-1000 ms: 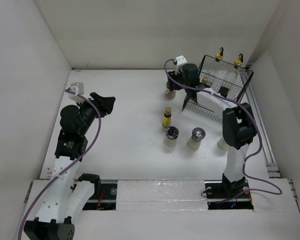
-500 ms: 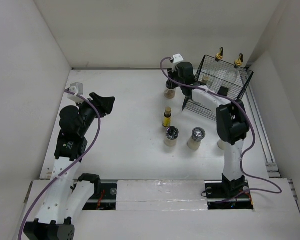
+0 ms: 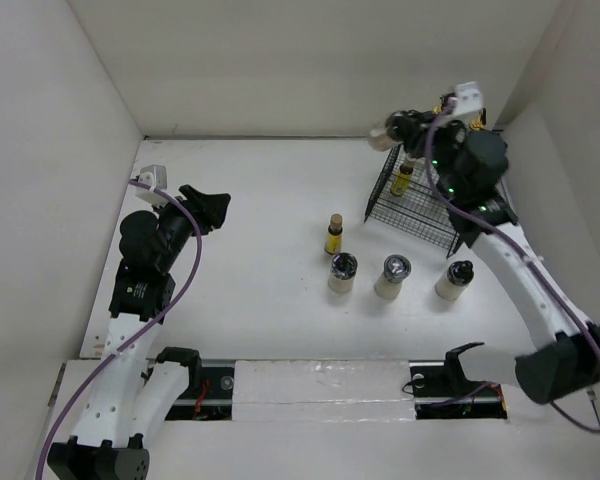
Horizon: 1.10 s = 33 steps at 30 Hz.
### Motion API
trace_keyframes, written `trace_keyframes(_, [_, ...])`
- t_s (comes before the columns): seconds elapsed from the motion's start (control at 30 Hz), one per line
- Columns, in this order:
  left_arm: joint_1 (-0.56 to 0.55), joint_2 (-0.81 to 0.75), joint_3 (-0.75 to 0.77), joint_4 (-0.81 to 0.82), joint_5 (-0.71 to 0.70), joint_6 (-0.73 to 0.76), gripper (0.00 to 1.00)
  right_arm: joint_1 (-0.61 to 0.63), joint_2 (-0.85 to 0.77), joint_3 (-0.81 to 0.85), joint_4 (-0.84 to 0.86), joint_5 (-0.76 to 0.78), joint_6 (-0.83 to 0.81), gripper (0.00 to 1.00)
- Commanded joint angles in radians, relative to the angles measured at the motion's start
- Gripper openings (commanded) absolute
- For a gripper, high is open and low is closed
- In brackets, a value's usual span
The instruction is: Organize the condiment bottles
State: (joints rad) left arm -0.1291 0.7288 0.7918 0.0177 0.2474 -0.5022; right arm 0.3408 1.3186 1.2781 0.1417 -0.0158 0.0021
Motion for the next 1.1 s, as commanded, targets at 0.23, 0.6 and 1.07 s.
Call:
trace_keyframes(0.23, [0.005, -0.012, -0.002, 0.053, 0.021, 0.001, 0.51, -0.246, -0.203, -0.138, 0.006, -0.013, 0.061, 0.09])
trace_keyframes(0.6, [0.005, -0.003, -0.002, 0.053, 0.023, 0.001, 0.52, -0.35, -0.073, -0.106, -0.034, -0.055, 0.061, 0.06])
trace_keyframes(1.07, [0.005, -0.003, -0.002, 0.053, 0.013, 0.001, 0.52, -0.352, 0.113, -0.052, -0.034, -0.003, 0.032, 0.05])
